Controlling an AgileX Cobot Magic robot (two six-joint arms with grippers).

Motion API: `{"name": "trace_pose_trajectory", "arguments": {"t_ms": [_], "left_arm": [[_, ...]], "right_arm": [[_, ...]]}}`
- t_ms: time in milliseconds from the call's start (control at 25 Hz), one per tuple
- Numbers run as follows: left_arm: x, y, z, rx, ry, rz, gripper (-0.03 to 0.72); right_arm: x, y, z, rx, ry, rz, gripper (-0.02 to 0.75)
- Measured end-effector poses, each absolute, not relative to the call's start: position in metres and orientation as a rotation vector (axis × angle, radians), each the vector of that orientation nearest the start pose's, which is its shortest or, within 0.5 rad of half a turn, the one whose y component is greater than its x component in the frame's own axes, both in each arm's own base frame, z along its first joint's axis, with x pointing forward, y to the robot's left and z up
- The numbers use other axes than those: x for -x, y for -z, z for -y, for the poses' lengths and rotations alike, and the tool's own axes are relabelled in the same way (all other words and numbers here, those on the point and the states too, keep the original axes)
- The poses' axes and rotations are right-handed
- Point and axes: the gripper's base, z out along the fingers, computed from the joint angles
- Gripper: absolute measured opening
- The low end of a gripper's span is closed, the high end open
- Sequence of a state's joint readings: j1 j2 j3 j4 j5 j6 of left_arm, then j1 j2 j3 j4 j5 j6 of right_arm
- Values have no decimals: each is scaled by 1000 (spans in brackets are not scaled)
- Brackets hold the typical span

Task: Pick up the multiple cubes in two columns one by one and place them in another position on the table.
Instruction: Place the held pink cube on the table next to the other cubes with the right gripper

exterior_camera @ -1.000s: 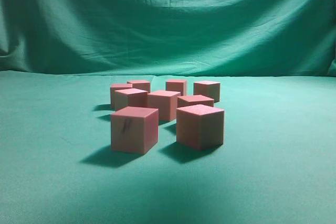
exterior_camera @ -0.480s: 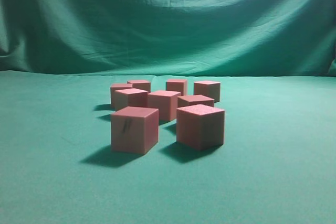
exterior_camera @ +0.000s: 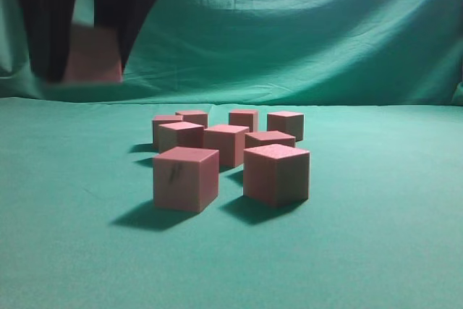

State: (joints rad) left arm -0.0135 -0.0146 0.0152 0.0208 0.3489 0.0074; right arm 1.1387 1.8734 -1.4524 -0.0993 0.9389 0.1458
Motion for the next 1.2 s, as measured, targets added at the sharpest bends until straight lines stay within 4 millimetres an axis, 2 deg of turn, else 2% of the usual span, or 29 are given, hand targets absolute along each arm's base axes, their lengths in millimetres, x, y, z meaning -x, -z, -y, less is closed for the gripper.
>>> {"name": "trace_pose_trajectory", "arguments": {"t_ms": [120, 440, 840, 1200], "left_arm": [[-53, -177, 0, -32, -16, -1833, 0], [-53, -177, 0, -32, -16, -1833, 0], [-53, -177, 0, -32, -16, -1833, 0], [-53, -177, 0, -32, -16, -1833, 0]], "right_arm": [[-175, -215, -358, 1440, -104, -2464, 262], [-183, -186, -363, 1399, -49, -2527, 262], [-196, -167, -361, 1288, -6, -2592, 262], [-199, -165, -364, 1226, -43, -2599, 262]]}}
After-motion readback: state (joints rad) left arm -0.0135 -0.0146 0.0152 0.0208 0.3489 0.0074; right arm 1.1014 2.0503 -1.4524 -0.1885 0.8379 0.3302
